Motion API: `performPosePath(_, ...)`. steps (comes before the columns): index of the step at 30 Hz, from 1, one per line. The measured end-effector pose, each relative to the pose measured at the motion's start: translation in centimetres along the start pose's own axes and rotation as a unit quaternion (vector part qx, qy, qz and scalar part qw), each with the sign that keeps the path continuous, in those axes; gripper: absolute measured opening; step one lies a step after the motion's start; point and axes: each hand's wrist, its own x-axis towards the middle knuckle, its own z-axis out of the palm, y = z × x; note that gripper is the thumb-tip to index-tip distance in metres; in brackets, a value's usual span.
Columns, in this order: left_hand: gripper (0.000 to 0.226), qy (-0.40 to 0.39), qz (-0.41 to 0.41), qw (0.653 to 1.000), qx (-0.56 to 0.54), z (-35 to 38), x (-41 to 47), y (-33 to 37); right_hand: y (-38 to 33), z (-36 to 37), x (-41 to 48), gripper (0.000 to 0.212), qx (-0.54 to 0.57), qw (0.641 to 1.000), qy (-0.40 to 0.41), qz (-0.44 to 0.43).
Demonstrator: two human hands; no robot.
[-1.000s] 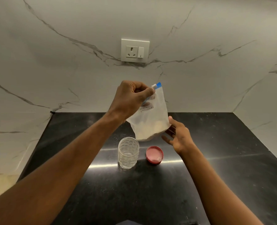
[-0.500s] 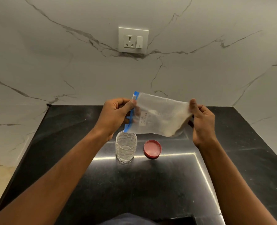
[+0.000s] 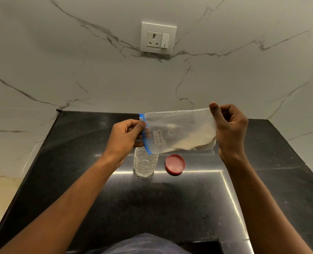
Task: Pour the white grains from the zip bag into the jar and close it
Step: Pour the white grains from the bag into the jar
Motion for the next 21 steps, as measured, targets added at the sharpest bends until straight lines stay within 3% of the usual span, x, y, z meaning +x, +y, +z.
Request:
performPosePath(7, 0.023, 0.031, 0.015, 0.999, -0.023, -0.7, -0.2, -0.6, -1.2, 0.9, -0.1, 0.024, -0.037, 0.997, -0.017, -0.07)
performPosePath(21, 0.021, 0.041, 0.02, 0.998, -0.051, -1.2, -0.3, -0.2, -2.7, 1.6, 0.4, 0.022, -0.07, 0.991, -0.034, -0.11)
